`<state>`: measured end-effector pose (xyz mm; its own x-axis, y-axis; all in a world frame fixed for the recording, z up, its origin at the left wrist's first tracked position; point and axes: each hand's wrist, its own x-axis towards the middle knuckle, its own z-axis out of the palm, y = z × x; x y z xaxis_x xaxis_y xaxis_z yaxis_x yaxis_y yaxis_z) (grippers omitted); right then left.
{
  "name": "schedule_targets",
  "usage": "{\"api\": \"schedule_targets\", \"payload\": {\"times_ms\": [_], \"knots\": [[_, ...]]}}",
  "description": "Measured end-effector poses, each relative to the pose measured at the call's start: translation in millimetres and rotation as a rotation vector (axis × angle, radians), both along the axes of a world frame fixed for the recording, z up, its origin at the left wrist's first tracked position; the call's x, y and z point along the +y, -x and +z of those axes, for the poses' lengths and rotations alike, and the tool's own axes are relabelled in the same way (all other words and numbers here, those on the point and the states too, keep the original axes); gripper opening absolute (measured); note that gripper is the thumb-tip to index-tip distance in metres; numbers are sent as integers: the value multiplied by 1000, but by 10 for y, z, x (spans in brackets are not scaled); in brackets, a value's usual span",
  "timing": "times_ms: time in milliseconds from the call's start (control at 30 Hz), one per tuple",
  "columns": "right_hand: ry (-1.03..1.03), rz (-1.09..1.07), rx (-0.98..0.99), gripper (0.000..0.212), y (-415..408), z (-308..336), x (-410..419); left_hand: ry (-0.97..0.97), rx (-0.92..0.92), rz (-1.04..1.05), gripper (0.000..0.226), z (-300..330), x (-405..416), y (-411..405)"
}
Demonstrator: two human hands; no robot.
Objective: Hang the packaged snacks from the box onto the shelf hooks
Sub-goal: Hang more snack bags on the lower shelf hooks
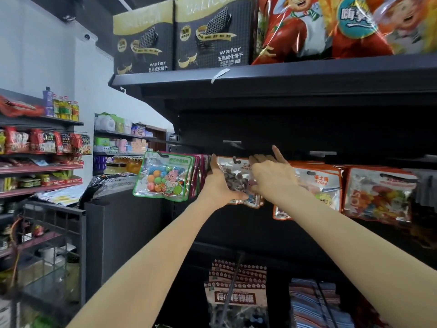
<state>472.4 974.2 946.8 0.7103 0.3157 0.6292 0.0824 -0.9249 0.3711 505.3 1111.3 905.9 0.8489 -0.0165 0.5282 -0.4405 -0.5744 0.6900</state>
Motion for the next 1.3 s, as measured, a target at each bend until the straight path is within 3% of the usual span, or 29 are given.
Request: {"api": "schedule_targets", "payload": {"times_ms": [133, 200, 267, 333, 400, 567, 767, 900, 1033, 1200, 1300], "knots": [[1, 15, 22, 71, 68, 70, -1, 23, 28, -110, 138, 21, 39, 8], [-42, 47, 73, 74, 93, 101, -19, 166, 107, -183, 121, 99, 111, 17], [-112, 80, 126, 73, 114, 135, -25, 291, 56, -190, 93, 189, 180, 6], [-206, 110, 141, 62, 111, 181, -21, 207, -74, -104, 60, 276, 215, 31], [-233, 111, 130, 59, 77, 221, -4, 62, -130, -49, 44, 362, 218, 48], [-176, 27, 219, 52, -75, 269, 6, -360, -82, -13, 44, 459, 252, 53], [-182, 1, 255, 49, -163, 347, 0, -340, -50, -24, 38, 532, 290, -30], [-311, 14, 286, 50, -189, 445, 52, -328, -61, 42, 32, 672, 226, -73], [-331, 28, 371, 61, -198, 494, 62, -395, -70, -2, 36, 717, 129, -114], [-355, -8, 395, 49, -304, 464, 40, -445, -56, 6, 37, 670, 115, -161], [-263, -63, 352, 51, -320, 457, 76, -544, -120, 111, 33, 658, 105, -143]]}}
